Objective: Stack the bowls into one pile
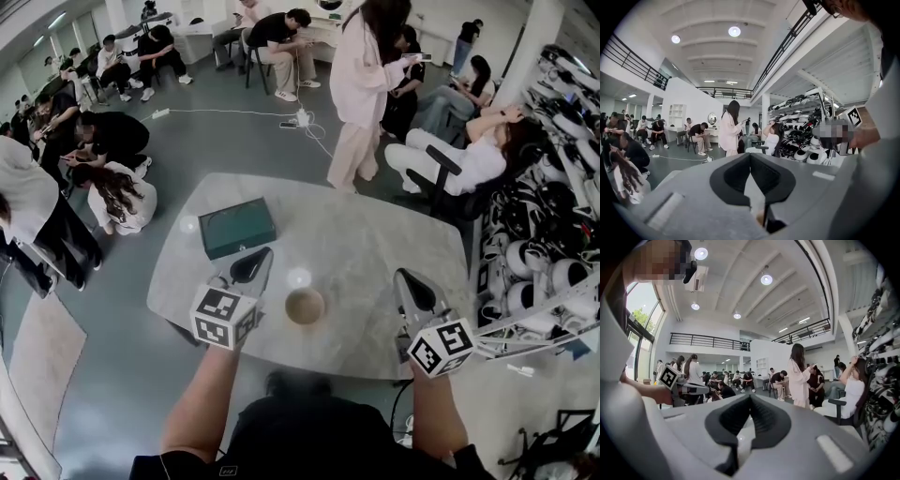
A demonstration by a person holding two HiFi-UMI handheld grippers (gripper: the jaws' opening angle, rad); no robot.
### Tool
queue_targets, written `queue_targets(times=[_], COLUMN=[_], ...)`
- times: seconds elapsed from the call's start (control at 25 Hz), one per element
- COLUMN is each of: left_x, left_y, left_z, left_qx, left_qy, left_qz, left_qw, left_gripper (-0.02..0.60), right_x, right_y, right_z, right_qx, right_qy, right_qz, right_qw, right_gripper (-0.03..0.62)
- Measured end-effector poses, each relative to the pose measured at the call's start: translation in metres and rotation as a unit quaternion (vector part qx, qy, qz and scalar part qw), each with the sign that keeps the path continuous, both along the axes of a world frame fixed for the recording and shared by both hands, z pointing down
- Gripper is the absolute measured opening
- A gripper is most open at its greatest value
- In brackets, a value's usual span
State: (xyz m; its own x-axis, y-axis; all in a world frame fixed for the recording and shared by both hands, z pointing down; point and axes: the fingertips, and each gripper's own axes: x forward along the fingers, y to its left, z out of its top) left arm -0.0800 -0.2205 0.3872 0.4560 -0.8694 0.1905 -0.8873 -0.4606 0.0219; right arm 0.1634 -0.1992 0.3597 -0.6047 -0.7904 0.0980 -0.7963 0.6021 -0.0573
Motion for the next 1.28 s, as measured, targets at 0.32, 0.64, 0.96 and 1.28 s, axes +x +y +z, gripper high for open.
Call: queue_targets(times=[0.32, 0.64, 0.96, 1.28], left_x=[0.005, -0.004, -0.001, -0.01], left_y=[0.0, 0.004, 0.004, 0.005], left_z=[-0.011, -0.009, -0.003, -0.004], left_qx=[0.011, 0.002, -0.002, 0.002], left_qy=[-0.008, -0.005, -0.013, -0.017], left_qz=[0.004, -0.001, 0.002, 0.003], left_qw=[0.9999, 1.0, 0.9999, 0.9998], left_gripper=[0.011, 0.011, 0.011, 0.011], right_x=[0.004, -0.012, -0.006, -0.013], right_y=[-0.002, 0.002, 0.001, 0.002], right_z=[-0.011, -0.006, 0.001, -0.002], right_qx=[0.015, 0.007, 0.001, 0.004], right_qy=[0.002, 0.004, 0.005, 0.009], right_qz=[0.003, -0.008, -0.009, -0.013], right_qw=[1.0, 1.0, 1.0, 1.0], right_gripper=[0.003, 0.003, 0.003, 0.003])
